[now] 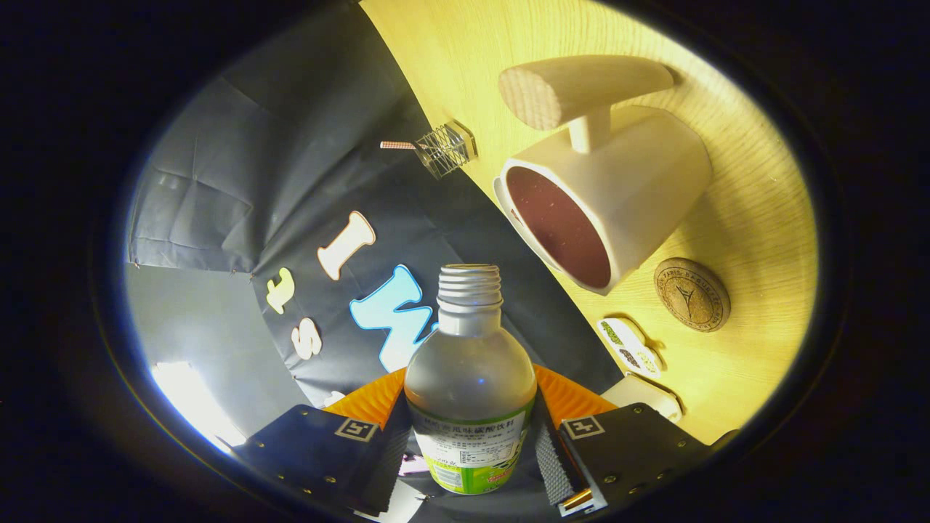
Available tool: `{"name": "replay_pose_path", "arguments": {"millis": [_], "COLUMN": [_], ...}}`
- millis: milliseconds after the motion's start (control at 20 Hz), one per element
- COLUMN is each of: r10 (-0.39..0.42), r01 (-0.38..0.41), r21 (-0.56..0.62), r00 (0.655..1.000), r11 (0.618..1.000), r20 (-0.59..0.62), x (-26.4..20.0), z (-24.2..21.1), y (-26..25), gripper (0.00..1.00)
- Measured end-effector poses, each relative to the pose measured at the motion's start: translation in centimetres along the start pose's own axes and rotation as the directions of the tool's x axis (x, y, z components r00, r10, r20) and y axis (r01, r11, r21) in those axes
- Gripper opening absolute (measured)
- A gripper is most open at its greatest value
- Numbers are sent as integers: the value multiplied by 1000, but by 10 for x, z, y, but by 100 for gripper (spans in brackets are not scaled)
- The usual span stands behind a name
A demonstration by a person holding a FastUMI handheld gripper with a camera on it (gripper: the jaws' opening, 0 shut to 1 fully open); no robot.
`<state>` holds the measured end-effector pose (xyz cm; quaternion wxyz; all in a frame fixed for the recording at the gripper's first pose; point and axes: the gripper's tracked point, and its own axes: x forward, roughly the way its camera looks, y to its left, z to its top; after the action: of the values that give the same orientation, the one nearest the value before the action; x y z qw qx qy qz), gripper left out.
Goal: Take the bottle from table, then pour the juice into the cup, finally place the bottle on the coaster
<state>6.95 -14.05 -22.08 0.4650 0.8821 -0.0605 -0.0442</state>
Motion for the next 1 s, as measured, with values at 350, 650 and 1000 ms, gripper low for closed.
{"name": "replay_pose_path", "arguments": {"millis": [350, 650, 1000], "r10": [-8, -41, -88], "r01": [8, 39, 72], "r21": [-23, -107, -378], "r00": [1000, 999, 996], "r11": [1000, 993, 923], "r20": [-1, -10, -26], "x": [-1, -4, -12], "z": [0, -2, -3], "y": [-5, -16, -21], "gripper": [77, 77, 77]}}
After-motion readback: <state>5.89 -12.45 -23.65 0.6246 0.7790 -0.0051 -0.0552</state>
